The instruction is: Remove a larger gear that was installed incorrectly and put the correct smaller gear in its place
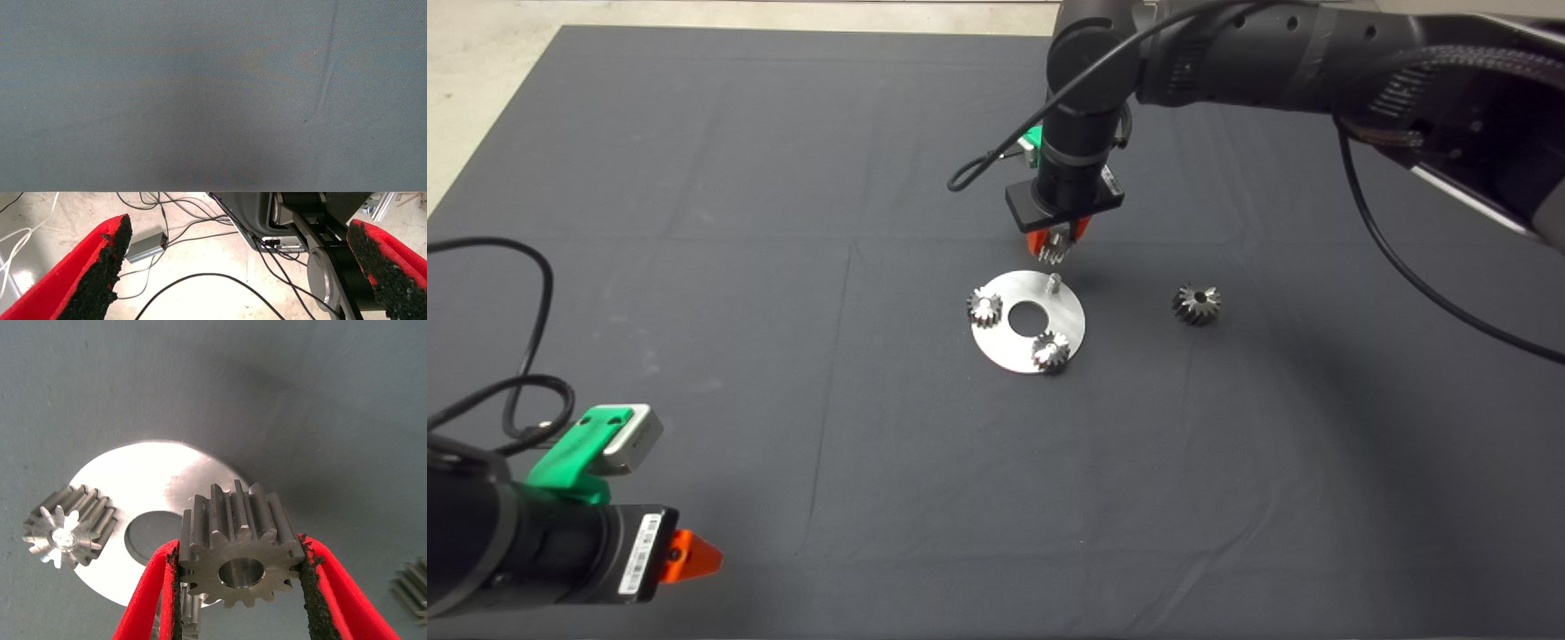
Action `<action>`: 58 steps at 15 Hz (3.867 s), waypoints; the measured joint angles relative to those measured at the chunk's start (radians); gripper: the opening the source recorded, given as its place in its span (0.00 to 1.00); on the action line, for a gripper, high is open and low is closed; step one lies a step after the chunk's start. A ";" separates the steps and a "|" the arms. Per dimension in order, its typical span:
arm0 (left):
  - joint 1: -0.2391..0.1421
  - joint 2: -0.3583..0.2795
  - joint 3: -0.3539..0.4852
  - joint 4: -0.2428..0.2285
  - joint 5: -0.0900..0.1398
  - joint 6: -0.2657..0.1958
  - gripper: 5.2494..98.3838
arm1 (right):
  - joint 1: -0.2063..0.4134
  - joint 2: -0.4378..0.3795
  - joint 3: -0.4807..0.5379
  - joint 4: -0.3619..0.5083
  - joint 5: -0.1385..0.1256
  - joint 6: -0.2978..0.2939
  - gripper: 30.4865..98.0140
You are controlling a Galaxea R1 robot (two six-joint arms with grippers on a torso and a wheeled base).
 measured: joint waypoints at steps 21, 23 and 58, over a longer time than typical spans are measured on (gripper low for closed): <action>0.020 0.000 0.000 0.016 0.000 0.000 0.84 | -0.045 0.005 -0.060 0.022 0.000 -0.026 0.07; 0.020 0.000 0.000 0.016 0.000 0.000 0.84 | -0.045 0.005 -0.061 0.022 0.000 -0.026 0.07; 0.072 0.001 0.000 0.061 0.000 -0.003 0.84 | -0.050 0.005 -0.051 0.037 -0.001 -0.026 0.06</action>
